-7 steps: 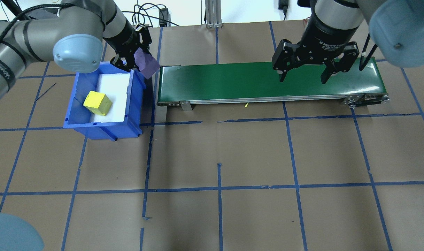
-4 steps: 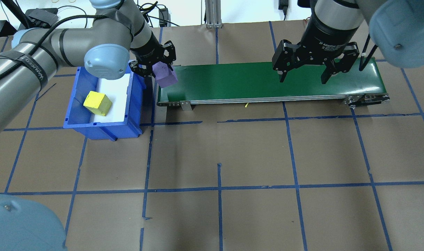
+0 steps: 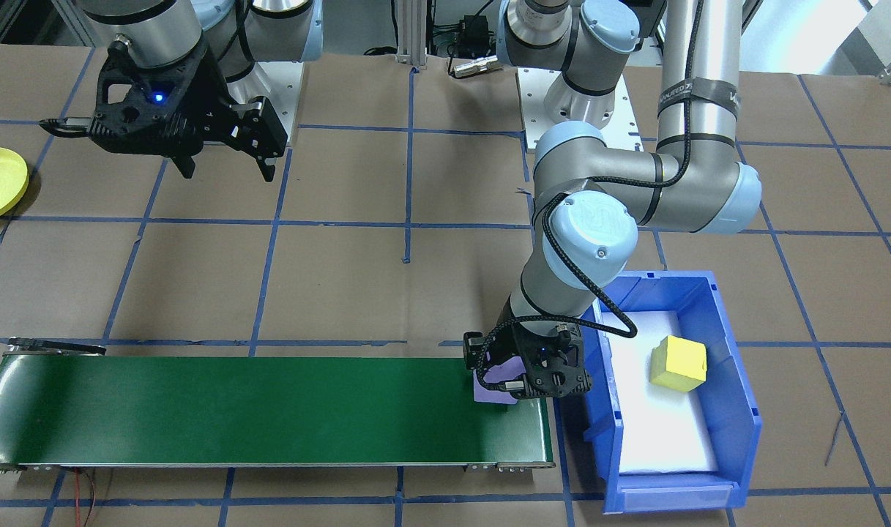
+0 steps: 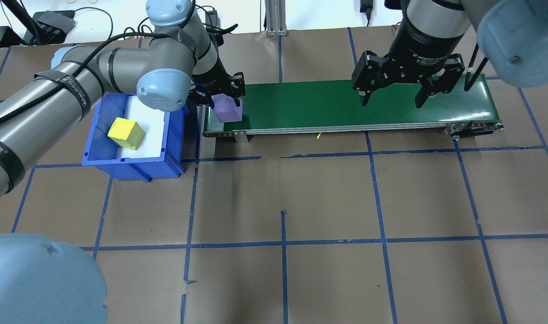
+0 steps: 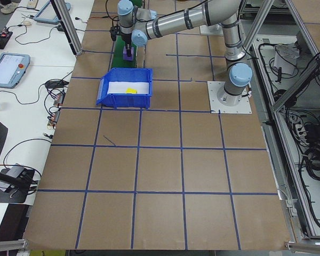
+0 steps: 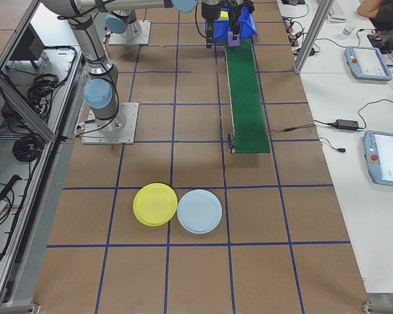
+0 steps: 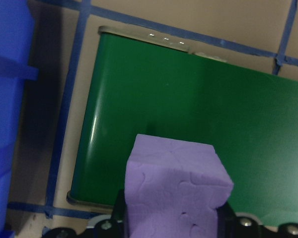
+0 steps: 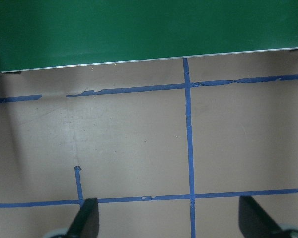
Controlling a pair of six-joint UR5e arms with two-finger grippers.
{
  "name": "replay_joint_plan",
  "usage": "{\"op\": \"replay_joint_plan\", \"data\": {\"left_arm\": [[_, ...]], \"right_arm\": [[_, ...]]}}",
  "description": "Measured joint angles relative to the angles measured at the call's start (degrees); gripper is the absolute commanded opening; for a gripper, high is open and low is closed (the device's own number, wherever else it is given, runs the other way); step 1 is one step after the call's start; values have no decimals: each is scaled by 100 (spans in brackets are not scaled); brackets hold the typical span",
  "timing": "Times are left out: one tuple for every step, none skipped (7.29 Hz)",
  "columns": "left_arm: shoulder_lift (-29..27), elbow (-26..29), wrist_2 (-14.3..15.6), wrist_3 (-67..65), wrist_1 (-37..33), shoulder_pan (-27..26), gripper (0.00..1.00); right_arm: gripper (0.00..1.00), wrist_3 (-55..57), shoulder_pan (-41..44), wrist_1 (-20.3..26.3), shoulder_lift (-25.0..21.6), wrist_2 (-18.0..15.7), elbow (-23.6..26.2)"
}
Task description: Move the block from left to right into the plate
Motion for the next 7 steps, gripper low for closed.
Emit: {"op": "replay_joint_plan", "data": {"left_arm": [[-9, 40, 4, 80, 21, -2, 89], [-3, 131, 11, 83, 33, -3, 92], [62, 199, 100, 69, 8, -4, 92], [244, 189, 334, 17, -127, 10, 92], [446, 154, 538, -133, -408, 115, 94], [635, 97, 636, -367, -771, 394, 97], [811, -25, 664, -721, -1054, 796, 99]], "right_arm": [[100, 0, 0, 0, 0, 0, 0], [100, 0, 0, 3, 0, 0, 1], [100, 0, 0, 5, 0, 0, 1], [100, 0, 0, 3, 0, 0, -4], [100, 0, 0, 2, 0, 0, -7], [100, 0, 0, -1, 0, 0, -7], [100, 2, 0, -5, 0, 0, -4]]}}
